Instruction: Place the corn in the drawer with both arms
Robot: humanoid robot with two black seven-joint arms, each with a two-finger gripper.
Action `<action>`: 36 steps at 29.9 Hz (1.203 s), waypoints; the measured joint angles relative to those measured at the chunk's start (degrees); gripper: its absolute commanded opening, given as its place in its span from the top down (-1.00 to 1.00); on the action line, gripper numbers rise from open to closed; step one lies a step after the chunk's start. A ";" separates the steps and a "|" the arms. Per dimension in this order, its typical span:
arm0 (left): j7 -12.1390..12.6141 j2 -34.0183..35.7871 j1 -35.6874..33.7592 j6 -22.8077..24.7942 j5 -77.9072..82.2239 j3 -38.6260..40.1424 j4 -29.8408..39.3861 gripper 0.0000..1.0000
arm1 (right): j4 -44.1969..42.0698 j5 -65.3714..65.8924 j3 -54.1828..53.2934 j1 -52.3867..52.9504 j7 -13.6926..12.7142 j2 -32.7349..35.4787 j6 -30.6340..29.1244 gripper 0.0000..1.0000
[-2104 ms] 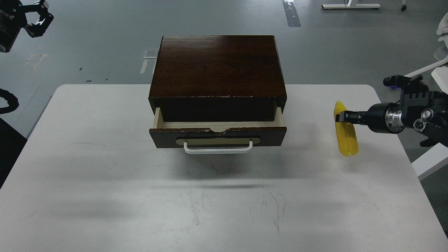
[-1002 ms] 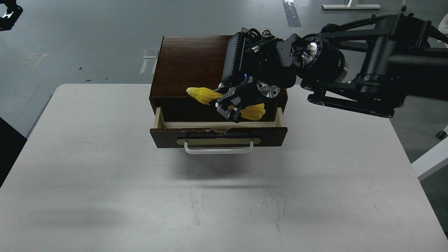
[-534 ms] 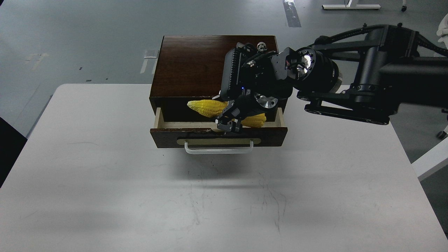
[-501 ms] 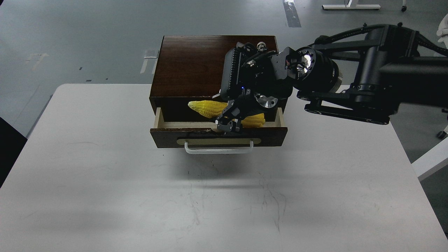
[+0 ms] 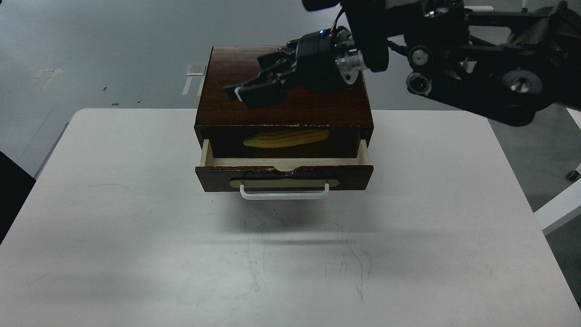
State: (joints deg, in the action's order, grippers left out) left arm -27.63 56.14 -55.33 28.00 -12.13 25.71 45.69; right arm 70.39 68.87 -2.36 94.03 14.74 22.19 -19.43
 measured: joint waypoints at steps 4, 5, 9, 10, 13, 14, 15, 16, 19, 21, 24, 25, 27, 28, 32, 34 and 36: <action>-0.15 -0.70 0.33 0.00 -0.09 -0.20 -0.16 -0.96 | -1.82 -15.04 -2.61 -1.03 -0.05 5.51 0.32 -1.00; -0.21 -1.19 0.47 0.00 -0.22 -0.23 -0.19 -0.96 | -2.27 -19.05 -3.30 -1.63 -0.02 7.52 0.60 -1.00; -0.23 -4.50 1.06 0.00 -0.55 -0.26 -1.25 -0.96 | -4.44 -36.86 -7.94 -6.26 0.50 12.15 1.08 -1.00; -0.23 -5.27 1.16 0.00 -0.58 -0.26 -1.86 -0.96 | -5.06 -40.99 -9.41 -7.71 0.56 12.58 1.08 -1.00; 0.17 -8.12 1.34 0.00 -0.66 -0.10 -4.18 -0.96 | -8.66 -55.23 -17.26 -14.29 0.69 13.44 1.14 -1.00; 0.26 -8.84 1.34 0.00 -0.67 -0.04 -4.64 -0.96 | -10.03 -58.29 -19.68 -16.12 0.69 13.45 1.22 -1.00; 0.33 -9.54 1.36 0.00 -0.69 -0.03 -5.13 -0.96 | -11.73 -61.10 -22.15 -17.94 0.69 13.45 1.34 -1.00; 0.36 -10.18 1.37 0.00 -0.74 0.05 -5.49 -0.96 | -13.56 -63.55 -24.66 -19.86 0.69 13.36 1.39 -1.00; 0.61 -12.14 1.37 0.00 -0.77 0.13 -6.84 -0.96 | -18.82 -69.48 -31.37 -25.64 0.68 13.00 1.45 -1.00; 1.04 -13.76 1.40 0.00 -0.79 0.14 -8.47 -0.96 | -21.30 -73.03 -34.85 -29.22 0.65 12.96 1.36 -1.00; 2.38 -16.82 1.41 0.00 -0.80 0.17 -12.02 -0.96 | -22.64 -78.11 -38.04 -34.38 0.33 13.09 0.80 -1.00; 2.86 -18.07 1.41 0.00 -0.80 0.21 -13.69 -0.96 | -22.77 -80.10 -38.82 -36.26 0.19 13.17 0.31 -1.00; 3.40 -20.12 1.41 0.00 -0.80 0.28 -16.46 -0.96 | -22.92 -83.62 -39.80 -39.40 0.09 13.32 -1.48 -1.00; 3.52 -20.94 1.40 0.00 -0.80 0.40 -17.53 -0.96 | -22.91 -85.59 -40.23 -40.82 0.15 13.36 -3.04 -1.00; 3.69 -22.70 1.39 0.00 -0.80 1.29 -19.24 -0.96 | -23.00 -92.34 -40.74 -45.75 0.72 12.85 -7.82 -1.00; 3.71 -22.92 1.38 0.00 -0.80 1.47 -19.38 -0.96 | -23.39 -93.29 -40.76 -46.96 1.13 12.63 -8.37 -1.00; 3.72 -22.97 1.38 0.00 -0.80 1.52 -19.41 -0.96 | -24.99 -93.56 -40.76 -47.61 2.42 12.42 -8.54 -1.00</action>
State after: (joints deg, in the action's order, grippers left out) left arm -23.91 33.17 -53.96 28.00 -12.93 27.23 26.28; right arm 45.40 -24.69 -43.12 46.42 17.16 34.61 -27.97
